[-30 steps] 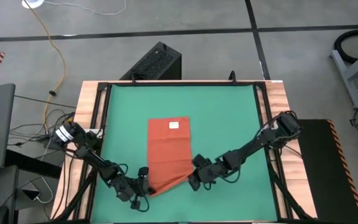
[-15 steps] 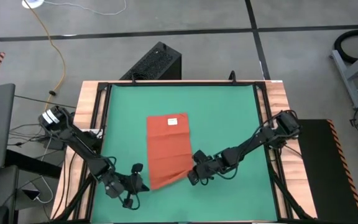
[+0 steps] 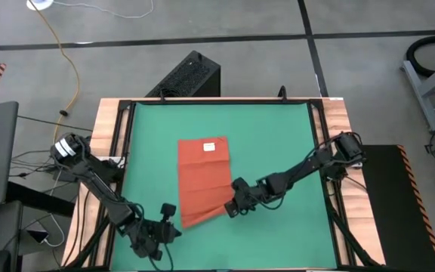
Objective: Roll towel
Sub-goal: Roll the orange towel
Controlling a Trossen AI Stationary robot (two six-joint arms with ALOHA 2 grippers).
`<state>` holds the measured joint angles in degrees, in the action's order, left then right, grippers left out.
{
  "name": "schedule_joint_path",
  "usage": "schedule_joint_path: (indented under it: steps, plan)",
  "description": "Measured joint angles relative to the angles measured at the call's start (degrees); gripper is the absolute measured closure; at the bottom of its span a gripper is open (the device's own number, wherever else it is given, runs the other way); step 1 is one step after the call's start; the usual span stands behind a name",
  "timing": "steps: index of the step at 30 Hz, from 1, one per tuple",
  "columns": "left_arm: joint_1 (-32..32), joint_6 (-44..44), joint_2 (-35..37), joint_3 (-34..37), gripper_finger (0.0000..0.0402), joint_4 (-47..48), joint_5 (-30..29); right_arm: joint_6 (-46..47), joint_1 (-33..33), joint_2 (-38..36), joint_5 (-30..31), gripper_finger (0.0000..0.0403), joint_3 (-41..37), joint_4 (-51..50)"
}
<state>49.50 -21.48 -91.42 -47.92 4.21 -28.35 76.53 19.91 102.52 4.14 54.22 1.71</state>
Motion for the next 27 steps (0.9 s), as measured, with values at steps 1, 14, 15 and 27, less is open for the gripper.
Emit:
schedule_joint_path:
  steps: [1, 14, 15, 27]
  plan:
    - [0.10, 0.69, -0.19, -0.83, 0.0401, 0.76, -0.98, 0.00, -0.29, 0.00, -0.16, 0.0391, 0.00, -0.02]
    - [-0.51, 6.13, -6.77, -1.42, 0.0401, -3.82, -3.83, -0.46, -1.63, -0.04, -1.42, 0.0391, 0.04, 0.45]
    - [-0.51, 5.97, -7.20, -1.42, 0.0401, -3.77, -5.00, -0.46, -1.63, -0.04, -1.42, 0.0391, 0.04, 0.46]
    - [-1.38, 2.89, -8.13, -1.40, 0.0401, 1.18, -11.84, -1.47, -1.63, -0.04, -1.32, 0.0391, 0.04, 0.89]
